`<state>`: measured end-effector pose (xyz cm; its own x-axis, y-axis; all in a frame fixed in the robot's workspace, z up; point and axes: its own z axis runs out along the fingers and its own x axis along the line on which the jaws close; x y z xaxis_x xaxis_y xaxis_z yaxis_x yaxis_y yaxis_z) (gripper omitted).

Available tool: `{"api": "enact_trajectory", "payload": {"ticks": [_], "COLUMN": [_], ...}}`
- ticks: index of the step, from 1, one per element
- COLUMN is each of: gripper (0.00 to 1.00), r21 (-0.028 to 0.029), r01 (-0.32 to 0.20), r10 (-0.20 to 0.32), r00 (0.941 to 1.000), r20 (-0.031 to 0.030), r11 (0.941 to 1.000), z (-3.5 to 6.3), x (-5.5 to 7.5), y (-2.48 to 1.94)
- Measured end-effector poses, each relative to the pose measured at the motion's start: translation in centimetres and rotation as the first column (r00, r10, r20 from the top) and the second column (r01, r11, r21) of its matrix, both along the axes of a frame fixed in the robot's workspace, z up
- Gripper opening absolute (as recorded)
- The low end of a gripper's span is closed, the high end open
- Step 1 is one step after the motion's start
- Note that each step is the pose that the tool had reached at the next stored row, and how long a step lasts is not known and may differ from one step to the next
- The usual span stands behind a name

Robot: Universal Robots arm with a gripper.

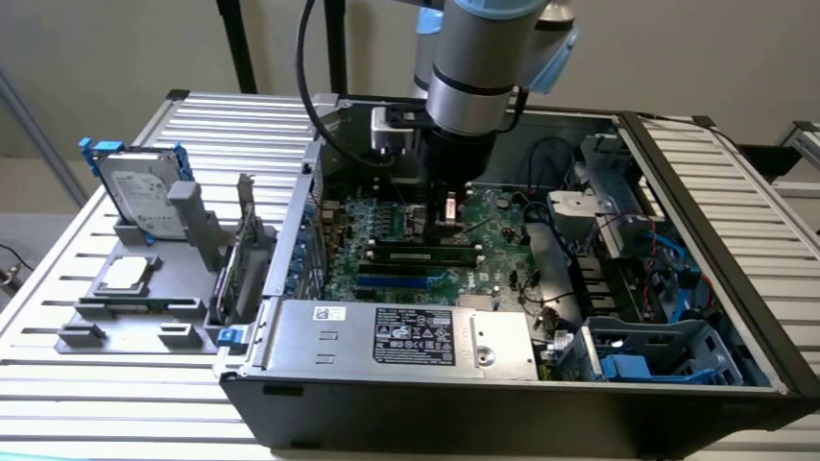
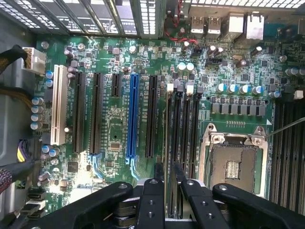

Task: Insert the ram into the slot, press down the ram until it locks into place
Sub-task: 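Insert the ram into the slot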

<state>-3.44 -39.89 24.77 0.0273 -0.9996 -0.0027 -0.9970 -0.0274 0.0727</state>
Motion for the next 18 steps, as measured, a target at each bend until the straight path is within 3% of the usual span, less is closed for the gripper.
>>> {"api": "enact_trajectory", "payload": {"ticks": [18], "gripper": [0.22], "r21": [0.001], "r01": [-0.001], "r10": [0.001], "r00": [1.0], "r20": [0.002], "r11": [1.0], "z": [-0.06], "x": [-0.61], "y": [0.0]}}
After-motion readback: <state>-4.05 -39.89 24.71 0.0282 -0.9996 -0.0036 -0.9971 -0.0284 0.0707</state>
